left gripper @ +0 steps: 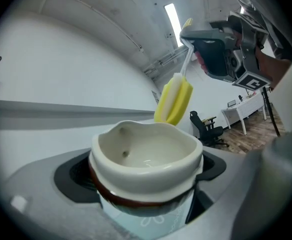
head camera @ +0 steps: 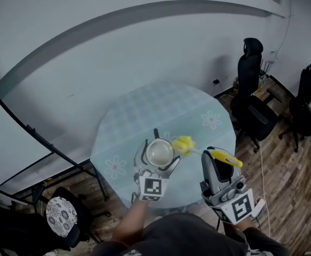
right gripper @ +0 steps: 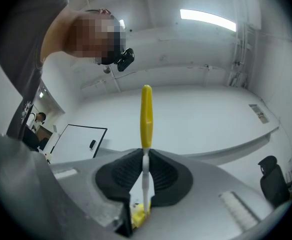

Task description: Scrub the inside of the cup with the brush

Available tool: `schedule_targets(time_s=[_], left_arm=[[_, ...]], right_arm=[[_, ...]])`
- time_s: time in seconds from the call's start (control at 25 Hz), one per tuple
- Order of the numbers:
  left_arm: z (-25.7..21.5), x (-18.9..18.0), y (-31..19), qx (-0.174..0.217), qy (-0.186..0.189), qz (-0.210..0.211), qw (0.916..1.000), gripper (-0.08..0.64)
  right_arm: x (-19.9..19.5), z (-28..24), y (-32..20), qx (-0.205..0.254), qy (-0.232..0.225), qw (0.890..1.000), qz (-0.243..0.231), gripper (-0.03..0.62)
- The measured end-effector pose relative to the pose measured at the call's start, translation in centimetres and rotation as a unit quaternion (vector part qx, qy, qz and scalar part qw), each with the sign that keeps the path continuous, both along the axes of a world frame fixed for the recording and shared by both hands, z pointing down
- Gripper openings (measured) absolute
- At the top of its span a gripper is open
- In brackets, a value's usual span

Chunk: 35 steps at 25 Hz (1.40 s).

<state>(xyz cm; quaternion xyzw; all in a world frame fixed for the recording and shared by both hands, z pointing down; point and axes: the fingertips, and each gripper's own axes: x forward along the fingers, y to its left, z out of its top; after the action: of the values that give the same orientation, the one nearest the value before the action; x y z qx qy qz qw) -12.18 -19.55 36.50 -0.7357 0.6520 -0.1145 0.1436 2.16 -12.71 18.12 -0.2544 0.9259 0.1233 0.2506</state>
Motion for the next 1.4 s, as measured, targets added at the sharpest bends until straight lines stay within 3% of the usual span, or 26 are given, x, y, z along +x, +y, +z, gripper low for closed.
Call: schedule_targets(time_s=[0.56, 0.8, 1.4], left_arm=[[-0.2, -0.1, 0.1, -0.002, -0.012, -0.012, 0.9998, 0.566], [-0.7, 0.4, 0.3, 0.001, -0.019, -0.009, 0.9998, 0.566], [-2.2, 1.2, 1.8, 0.022, -0.035, -0.006, 0.9991, 0.566]], right_arm=[[-2.9, -1.3, 4.0, 0.04, -0.002, 0.996, -0.074, 0.04], [-5.5, 0.2, 3.9, 0.008, 0.021, 0.994, -0.102, 0.04], [-8.4, -0.1, 4.2, 0.027, 0.041, 0.992, -0.113, 0.04]])
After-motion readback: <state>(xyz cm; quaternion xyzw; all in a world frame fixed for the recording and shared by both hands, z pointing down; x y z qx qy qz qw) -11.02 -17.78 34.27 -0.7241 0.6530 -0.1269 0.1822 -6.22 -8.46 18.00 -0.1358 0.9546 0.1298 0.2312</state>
